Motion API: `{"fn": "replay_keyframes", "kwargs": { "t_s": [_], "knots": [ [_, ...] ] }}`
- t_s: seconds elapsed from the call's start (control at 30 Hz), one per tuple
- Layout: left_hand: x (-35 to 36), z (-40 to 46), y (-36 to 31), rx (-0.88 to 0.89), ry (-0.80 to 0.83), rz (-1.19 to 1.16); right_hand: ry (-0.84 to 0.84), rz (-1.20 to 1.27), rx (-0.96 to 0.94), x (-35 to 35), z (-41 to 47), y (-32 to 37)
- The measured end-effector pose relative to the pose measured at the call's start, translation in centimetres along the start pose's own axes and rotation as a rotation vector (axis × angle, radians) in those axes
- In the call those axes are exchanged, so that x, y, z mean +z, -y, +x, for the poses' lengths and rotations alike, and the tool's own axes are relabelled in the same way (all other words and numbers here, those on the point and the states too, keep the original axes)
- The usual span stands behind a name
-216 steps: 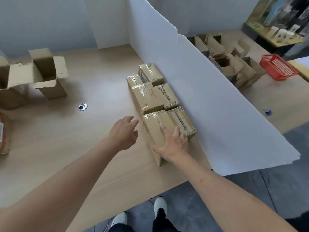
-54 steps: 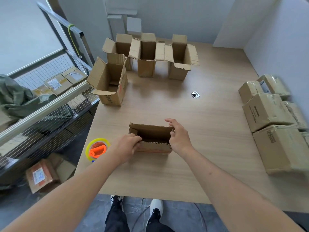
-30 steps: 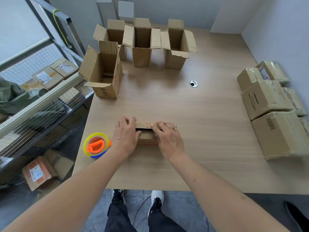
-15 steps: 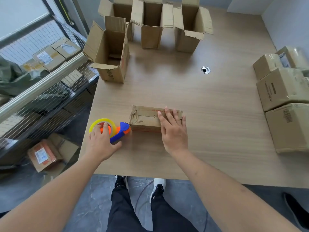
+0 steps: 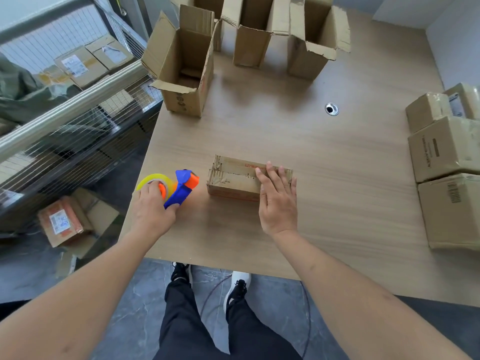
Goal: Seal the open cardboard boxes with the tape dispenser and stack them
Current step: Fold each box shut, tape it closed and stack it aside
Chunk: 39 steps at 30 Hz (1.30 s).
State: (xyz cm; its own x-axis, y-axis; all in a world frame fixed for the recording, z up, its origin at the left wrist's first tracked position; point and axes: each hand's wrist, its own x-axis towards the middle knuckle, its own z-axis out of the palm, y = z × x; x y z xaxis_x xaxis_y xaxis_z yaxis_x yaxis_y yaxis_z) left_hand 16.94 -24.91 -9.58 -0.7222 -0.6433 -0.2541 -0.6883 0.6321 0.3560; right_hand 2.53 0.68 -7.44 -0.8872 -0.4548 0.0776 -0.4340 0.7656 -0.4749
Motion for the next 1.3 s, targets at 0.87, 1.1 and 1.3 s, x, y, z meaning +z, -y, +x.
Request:
{"fn": "replay_keyframes", "kwargs": {
  "t_s": [0.87, 1.1, 1.3],
  "knots": [
    [-4.7, 0.3, -13.1, 0.791, 0.042, -0.042, 0.387, 0.519, 0.031, -8.3, 2.6, -3.7],
    [-5.2, 0.6, -13.5, 0.772, 0.090, -0.028, 0.475, 0.584, 0.049, -9.1, 4.6, -3.7],
    [-5.1, 0.5, -13.4, 0.751, 0.098, -0.048, 0.507, 0.533, 0.074, -8.8, 5.7, -3.5]
  ]
}}
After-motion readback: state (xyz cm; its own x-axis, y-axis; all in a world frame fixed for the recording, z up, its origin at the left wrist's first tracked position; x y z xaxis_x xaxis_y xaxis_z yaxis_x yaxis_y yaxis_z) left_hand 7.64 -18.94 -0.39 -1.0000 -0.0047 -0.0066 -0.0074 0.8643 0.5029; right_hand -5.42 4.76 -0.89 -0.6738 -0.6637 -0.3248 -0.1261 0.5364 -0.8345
